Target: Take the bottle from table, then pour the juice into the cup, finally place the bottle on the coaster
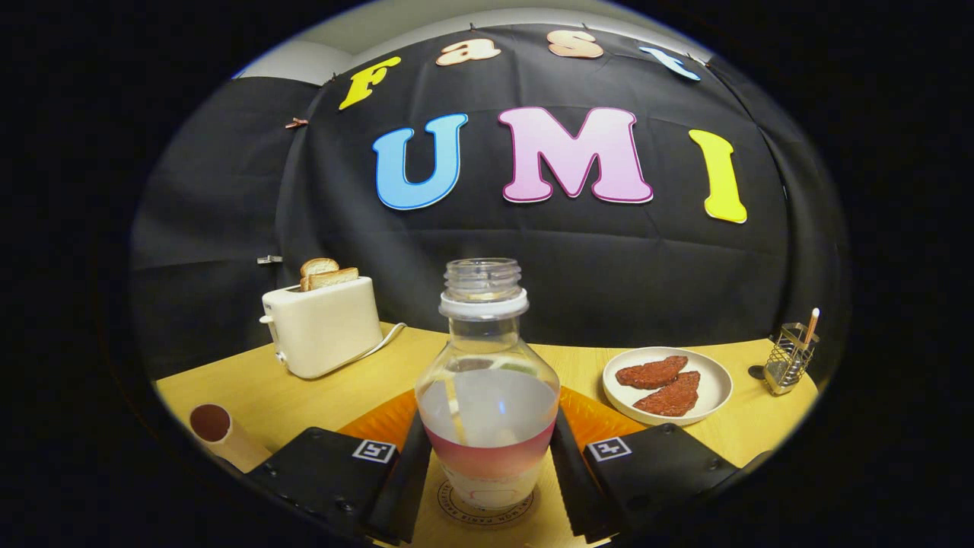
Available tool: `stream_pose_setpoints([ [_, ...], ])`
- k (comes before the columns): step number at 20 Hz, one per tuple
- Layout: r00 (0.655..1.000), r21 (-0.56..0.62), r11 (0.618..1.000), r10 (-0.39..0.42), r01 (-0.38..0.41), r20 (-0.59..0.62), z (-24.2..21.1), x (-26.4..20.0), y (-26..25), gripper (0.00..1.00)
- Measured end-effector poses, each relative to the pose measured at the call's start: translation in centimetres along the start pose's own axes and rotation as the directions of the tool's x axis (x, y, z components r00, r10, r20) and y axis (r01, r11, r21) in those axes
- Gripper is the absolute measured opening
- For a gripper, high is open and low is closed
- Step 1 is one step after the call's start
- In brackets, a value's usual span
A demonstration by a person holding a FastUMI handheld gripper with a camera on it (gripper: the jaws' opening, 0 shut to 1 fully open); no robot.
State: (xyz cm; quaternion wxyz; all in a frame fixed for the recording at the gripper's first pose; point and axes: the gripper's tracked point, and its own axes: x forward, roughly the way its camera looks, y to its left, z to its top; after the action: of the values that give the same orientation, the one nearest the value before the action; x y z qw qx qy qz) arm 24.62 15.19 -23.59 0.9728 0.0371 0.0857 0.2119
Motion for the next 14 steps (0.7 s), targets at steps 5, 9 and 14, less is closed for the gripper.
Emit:
stream_pose_setpoints([
  [5, 0.999, -0.037, 0.999, 0.014, -0.016, -0.036, -2.2, -0.2, 0.8, 0.76],
  [9, 1.0, -0.055, 0.998, 0.017, -0.017, -0.005, -2.0, -0.1, 0.8, 0.77],
  [14, 0.999, -0.025, 1.0, -0.009, 0.008, -0.034, -2.1, -0.3, 0.2, 0.81],
])
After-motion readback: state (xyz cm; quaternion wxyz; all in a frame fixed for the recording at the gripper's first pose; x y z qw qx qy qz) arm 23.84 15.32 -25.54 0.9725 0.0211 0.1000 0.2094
